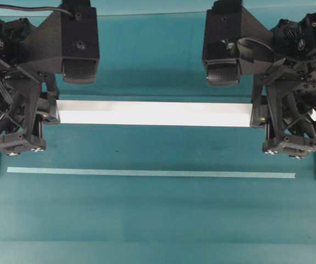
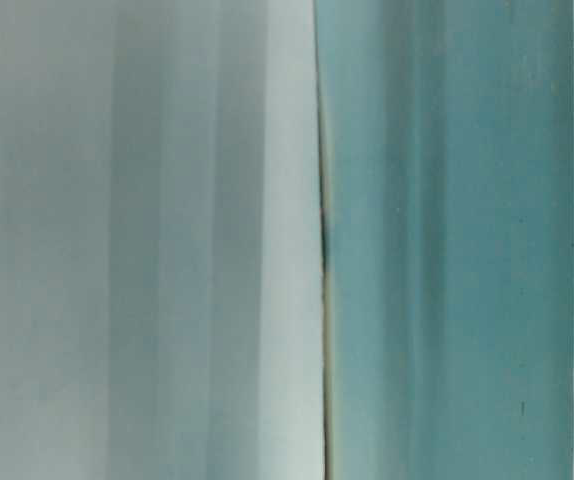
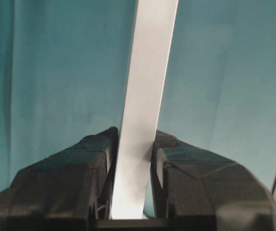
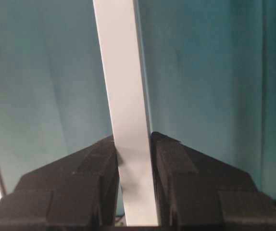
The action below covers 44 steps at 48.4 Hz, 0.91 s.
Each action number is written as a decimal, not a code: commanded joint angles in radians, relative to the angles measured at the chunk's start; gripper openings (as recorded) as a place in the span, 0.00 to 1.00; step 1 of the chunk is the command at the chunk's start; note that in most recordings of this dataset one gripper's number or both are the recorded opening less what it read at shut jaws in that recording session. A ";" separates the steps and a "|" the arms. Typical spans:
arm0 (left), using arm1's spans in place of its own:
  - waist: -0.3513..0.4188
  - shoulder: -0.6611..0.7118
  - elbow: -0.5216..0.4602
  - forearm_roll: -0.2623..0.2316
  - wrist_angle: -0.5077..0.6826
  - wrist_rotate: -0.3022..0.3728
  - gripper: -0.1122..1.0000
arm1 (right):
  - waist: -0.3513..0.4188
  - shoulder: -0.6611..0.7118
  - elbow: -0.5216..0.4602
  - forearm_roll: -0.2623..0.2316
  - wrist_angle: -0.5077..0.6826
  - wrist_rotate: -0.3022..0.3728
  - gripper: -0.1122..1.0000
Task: Lift a wooden board with both hands.
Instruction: 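Raise both grippers together, lifting the board off the table, then lower the held board back down toward the table with both grippers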
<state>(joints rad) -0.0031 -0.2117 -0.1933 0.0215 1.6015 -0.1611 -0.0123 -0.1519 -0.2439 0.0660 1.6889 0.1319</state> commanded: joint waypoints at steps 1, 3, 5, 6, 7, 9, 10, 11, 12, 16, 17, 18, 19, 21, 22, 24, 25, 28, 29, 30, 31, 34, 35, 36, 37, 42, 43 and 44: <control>0.014 0.005 -0.044 0.006 -0.020 -0.029 0.26 | 0.005 0.003 -0.035 0.009 -0.020 0.023 0.29; 0.014 0.006 -0.048 0.006 -0.020 -0.029 0.26 | 0.005 0.000 -0.035 0.009 -0.020 0.023 0.29; 0.014 0.006 -0.049 0.006 -0.020 -0.029 0.26 | 0.005 0.000 -0.035 0.009 -0.020 0.023 0.29; 0.015 0.006 -0.049 0.006 -0.021 -0.029 0.26 | 0.005 -0.002 -0.035 0.009 -0.020 0.023 0.29; 0.014 0.006 -0.049 0.006 -0.020 -0.029 0.26 | 0.006 -0.002 -0.035 0.009 -0.018 0.023 0.29; 0.014 0.006 -0.049 0.006 -0.018 -0.029 0.26 | 0.005 -0.002 -0.035 0.009 -0.018 0.023 0.29; 0.014 0.006 -0.049 0.006 -0.018 -0.029 0.26 | 0.005 -0.002 -0.035 0.009 -0.018 0.023 0.29; 0.014 0.006 -0.049 0.006 -0.018 -0.029 0.26 | 0.005 -0.002 -0.035 0.009 -0.018 0.023 0.29; 0.014 0.006 -0.049 0.006 -0.018 -0.029 0.26 | 0.005 -0.002 -0.034 0.009 -0.018 0.023 0.29; 0.014 0.006 -0.048 0.006 -0.018 -0.029 0.26 | 0.005 -0.002 -0.032 0.009 -0.018 0.023 0.29; 0.014 0.006 -0.046 0.006 -0.018 -0.029 0.26 | 0.005 -0.002 -0.029 0.009 -0.018 0.023 0.29; 0.014 0.006 -0.044 0.006 -0.018 -0.029 0.26 | 0.005 0.000 -0.029 0.006 -0.018 0.021 0.29; 0.014 0.006 -0.043 0.006 -0.018 -0.029 0.26 | 0.006 0.000 -0.029 0.003 -0.018 0.021 0.29; 0.014 0.006 -0.037 0.006 -0.018 -0.029 0.26 | 0.009 0.003 -0.025 -0.005 -0.020 0.020 0.29; 0.014 0.006 -0.032 0.006 -0.018 -0.028 0.26 | 0.011 0.005 -0.020 -0.009 -0.020 0.020 0.29; 0.014 0.005 -0.023 0.006 -0.018 -0.026 0.26 | 0.014 0.005 -0.006 -0.020 -0.020 0.018 0.29; 0.014 0.005 -0.015 0.006 -0.018 -0.026 0.26 | 0.015 0.005 0.003 -0.023 -0.021 0.018 0.29; 0.015 0.003 0.009 0.006 -0.028 -0.026 0.26 | 0.015 0.006 0.043 -0.025 -0.021 0.018 0.29; 0.015 0.002 0.018 0.006 -0.029 -0.026 0.26 | 0.014 0.006 0.057 -0.026 -0.021 0.018 0.29; 0.015 0.002 0.029 0.006 -0.032 -0.026 0.26 | 0.015 0.006 0.069 -0.025 -0.023 0.017 0.29; 0.015 0.002 0.041 0.006 -0.038 -0.026 0.26 | 0.017 0.006 0.083 -0.025 -0.025 0.017 0.29; 0.015 -0.006 0.084 0.006 -0.071 -0.023 0.26 | 0.018 0.008 0.121 -0.025 -0.029 0.017 0.29; 0.015 -0.008 0.098 0.006 -0.078 -0.021 0.26 | 0.018 0.008 0.138 -0.025 -0.031 0.017 0.29; 0.015 -0.014 0.112 0.006 -0.089 -0.023 0.26 | 0.020 0.008 0.150 -0.026 -0.034 0.017 0.29; 0.015 -0.017 0.126 0.006 -0.100 -0.025 0.26 | 0.020 0.006 0.163 -0.026 -0.037 0.017 0.29; 0.015 -0.031 0.204 0.006 -0.150 -0.031 0.26 | 0.020 0.006 0.216 -0.031 -0.048 0.017 0.29; 0.015 -0.034 0.221 0.006 -0.156 -0.032 0.26 | 0.018 0.006 0.224 -0.034 -0.052 0.017 0.29; 0.015 -0.037 0.236 0.006 -0.163 -0.032 0.26 | 0.020 0.005 0.232 -0.037 -0.057 0.017 0.29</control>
<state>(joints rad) -0.0031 -0.2102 0.0123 0.0215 1.4696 -0.1672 0.0000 -0.1411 -0.0322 0.0353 1.6460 0.1350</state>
